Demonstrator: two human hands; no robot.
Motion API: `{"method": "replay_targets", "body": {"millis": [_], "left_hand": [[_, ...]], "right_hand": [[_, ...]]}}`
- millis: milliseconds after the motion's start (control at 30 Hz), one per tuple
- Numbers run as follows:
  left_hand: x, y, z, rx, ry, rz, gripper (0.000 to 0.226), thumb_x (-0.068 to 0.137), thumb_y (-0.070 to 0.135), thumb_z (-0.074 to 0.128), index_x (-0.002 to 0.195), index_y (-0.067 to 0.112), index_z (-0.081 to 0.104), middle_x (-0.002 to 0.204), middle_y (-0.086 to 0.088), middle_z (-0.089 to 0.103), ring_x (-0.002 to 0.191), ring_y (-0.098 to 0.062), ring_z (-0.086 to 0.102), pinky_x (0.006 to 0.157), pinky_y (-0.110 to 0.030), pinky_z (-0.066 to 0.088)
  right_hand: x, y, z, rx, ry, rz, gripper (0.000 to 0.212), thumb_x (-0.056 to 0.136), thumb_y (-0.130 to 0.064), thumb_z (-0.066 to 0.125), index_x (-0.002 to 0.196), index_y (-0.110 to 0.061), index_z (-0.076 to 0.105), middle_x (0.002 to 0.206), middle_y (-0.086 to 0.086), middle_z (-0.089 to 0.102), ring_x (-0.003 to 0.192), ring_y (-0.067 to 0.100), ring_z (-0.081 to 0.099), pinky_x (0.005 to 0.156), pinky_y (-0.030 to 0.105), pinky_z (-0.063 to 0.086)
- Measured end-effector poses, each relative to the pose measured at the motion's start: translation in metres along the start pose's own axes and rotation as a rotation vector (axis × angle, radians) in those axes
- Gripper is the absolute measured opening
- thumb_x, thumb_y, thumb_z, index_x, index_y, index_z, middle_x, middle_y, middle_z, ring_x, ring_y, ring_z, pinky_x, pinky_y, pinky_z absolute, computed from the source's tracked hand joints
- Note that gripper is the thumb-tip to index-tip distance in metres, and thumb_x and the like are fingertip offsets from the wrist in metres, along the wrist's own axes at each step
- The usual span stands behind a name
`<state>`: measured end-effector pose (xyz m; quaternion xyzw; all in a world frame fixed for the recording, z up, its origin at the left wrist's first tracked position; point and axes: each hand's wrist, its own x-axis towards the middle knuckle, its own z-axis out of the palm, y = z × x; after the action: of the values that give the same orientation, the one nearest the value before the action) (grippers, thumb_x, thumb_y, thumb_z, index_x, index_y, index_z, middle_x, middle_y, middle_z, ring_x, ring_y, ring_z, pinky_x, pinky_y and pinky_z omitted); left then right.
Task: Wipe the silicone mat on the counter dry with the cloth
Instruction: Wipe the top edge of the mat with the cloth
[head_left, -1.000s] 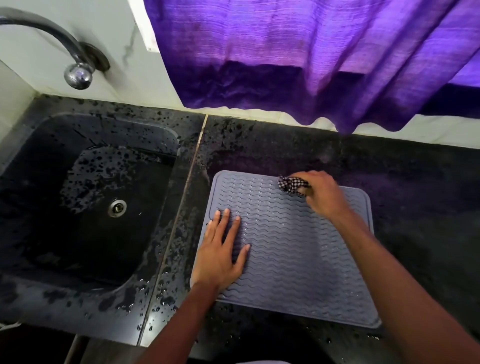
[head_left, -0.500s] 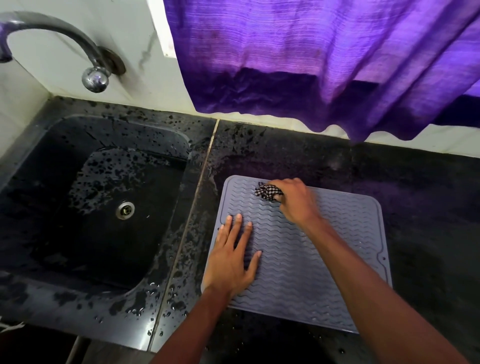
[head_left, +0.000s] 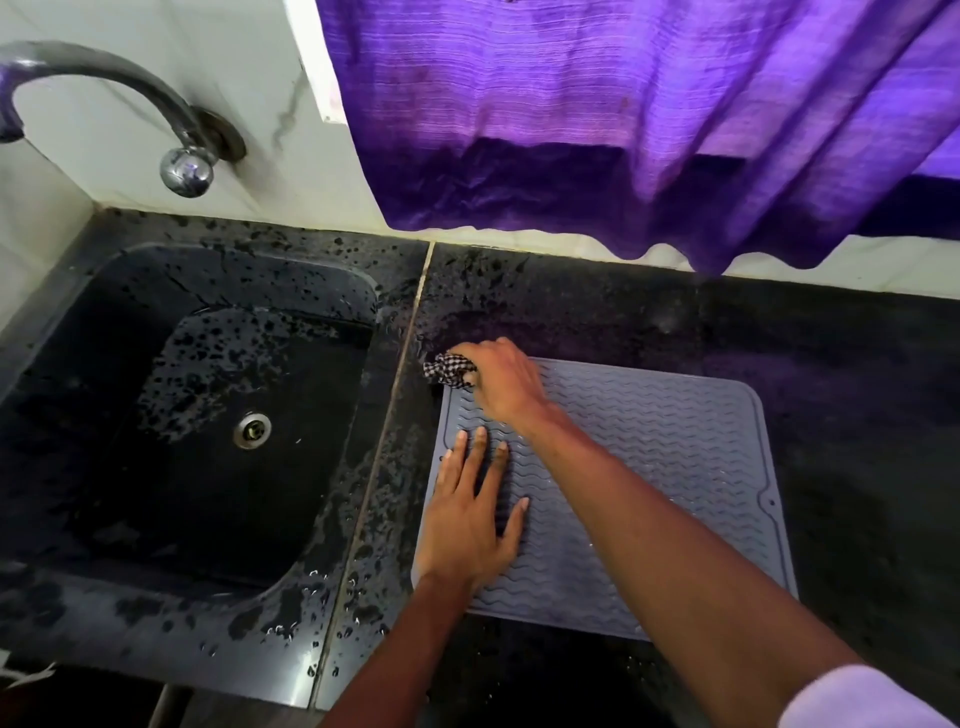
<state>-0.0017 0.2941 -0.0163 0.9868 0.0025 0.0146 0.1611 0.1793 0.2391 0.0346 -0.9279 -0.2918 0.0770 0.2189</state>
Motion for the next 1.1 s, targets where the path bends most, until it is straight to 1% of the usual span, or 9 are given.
{"method": "replay_targets", "body": {"millis": [100, 167, 267, 400, 567, 667, 800, 967, 1100], "left_hand": [[0.000, -0.001, 0.002, -0.037, 0.020, -0.008, 0.067, 0.102, 0.056, 0.038, 0.157, 0.018, 0.034, 0.167, -0.008, 0.019, 0.156, -0.025, 0.010, 0.123, -0.047, 0.023], [0.000, -0.001, 0.003, -0.055, 0.053, -0.006, 0.066, 0.101, 0.055, 0.042, 0.155, 0.017, 0.038, 0.166, -0.008, 0.023, 0.155, -0.025, 0.015, 0.123, -0.047, 0.025], [-0.001, -0.002, 0.004, -0.052, 0.099, 0.020, 0.067, 0.099, 0.053, 0.044, 0.154, 0.015, 0.041, 0.165, -0.010, 0.027, 0.154, -0.027, 0.020, 0.122, -0.047, 0.027], [-0.001, -0.002, 0.004, -0.043, 0.096, 0.016, 0.068, 0.099, 0.055, 0.044, 0.155, 0.015, 0.039, 0.166, -0.009, 0.024, 0.155, -0.025, 0.017, 0.124, -0.044, 0.022], [-0.002, -0.001, 0.004, -0.047, 0.093, 0.003, 0.068, 0.099, 0.056, 0.042, 0.155, 0.017, 0.039, 0.166, -0.007, 0.024, 0.155, -0.023, 0.016, 0.124, -0.043, 0.021], [-0.001, -0.001, 0.005, -0.041, 0.087, 0.004, 0.069, 0.099, 0.056, 0.042, 0.155, 0.017, 0.038, 0.166, -0.007, 0.024, 0.155, -0.023, 0.016, 0.123, -0.044, 0.022], [-0.001, 0.000, 0.004, -0.026, 0.080, 0.003, 0.069, 0.099, 0.057, 0.039, 0.155, 0.017, 0.037, 0.166, -0.007, 0.023, 0.155, -0.024, 0.014, 0.123, -0.045, 0.021], [-0.001, -0.001, 0.004, -0.014, 0.059, -0.005, 0.070, 0.099, 0.058, 0.038, 0.156, 0.018, 0.035, 0.167, -0.007, 0.020, 0.156, -0.024, 0.012, 0.123, -0.046, 0.022], [-0.001, -0.001, 0.005, -0.011, 0.067, 0.004, 0.069, 0.099, 0.056, 0.041, 0.156, 0.016, 0.035, 0.167, -0.008, 0.020, 0.155, -0.024, 0.013, 0.123, -0.047, 0.024]], "right_hand": [[-0.006, 0.013, -0.007, 0.194, -0.030, -0.019, 0.042, 0.084, -0.002, 0.064, 0.122, -0.018, 0.063, 0.108, 0.010, 0.069, 0.102, 0.029, 0.060, 0.084, 0.040, 0.049], [-0.023, 0.032, -0.018, 0.227, 0.038, -0.003, 0.043, 0.080, 0.002, 0.065, 0.117, -0.021, 0.065, 0.105, 0.007, 0.070, 0.100, 0.026, 0.060, 0.086, 0.039, 0.048], [-0.063, 0.074, -0.043, 0.142, 0.129, 0.082, 0.049, 0.078, 0.003, 0.064, 0.117, -0.027, 0.064, 0.104, 0.001, 0.068, 0.098, 0.024, 0.057, 0.088, 0.039, 0.045], [-0.119, 0.146, -0.086, -0.017, 0.174, 0.263, 0.045, 0.079, 0.004, 0.061, 0.117, -0.019, 0.065, 0.105, 0.008, 0.068, 0.099, 0.032, 0.056, 0.086, 0.040, 0.045], [-0.147, 0.205, -0.115, -0.132, -0.001, 0.322, 0.053, 0.071, 0.006, 0.056, 0.116, -0.022, 0.061, 0.106, 0.008, 0.067, 0.100, 0.034, 0.058, 0.085, 0.044, 0.049], [-0.151, 0.208, -0.108, -0.155, -0.021, 0.278, 0.055, 0.071, 0.010, 0.058, 0.120, -0.015, 0.061, 0.110, 0.011, 0.064, 0.099, 0.036, 0.056, 0.083, 0.049, 0.050], [-0.148, 0.207, -0.107, -0.141, -0.025, 0.246, 0.052, 0.071, 0.011, 0.061, 0.119, -0.009, 0.061, 0.110, 0.012, 0.063, 0.100, 0.035, 0.053, 0.087, 0.046, 0.047], [-0.128, 0.198, -0.108, -0.133, -0.099, 0.225, 0.044, 0.080, 0.005, 0.057, 0.120, -0.014, 0.061, 0.117, 0.006, 0.061, 0.111, 0.029, 0.051, 0.093, 0.046, 0.046], [-0.109, 0.184, -0.108, -0.096, -0.164, 0.195, 0.045, 0.080, 0.004, 0.053, 0.117, -0.019, 0.063, 0.113, 0.003, 0.060, 0.111, 0.027, 0.054, 0.094, 0.043, 0.046]]}}
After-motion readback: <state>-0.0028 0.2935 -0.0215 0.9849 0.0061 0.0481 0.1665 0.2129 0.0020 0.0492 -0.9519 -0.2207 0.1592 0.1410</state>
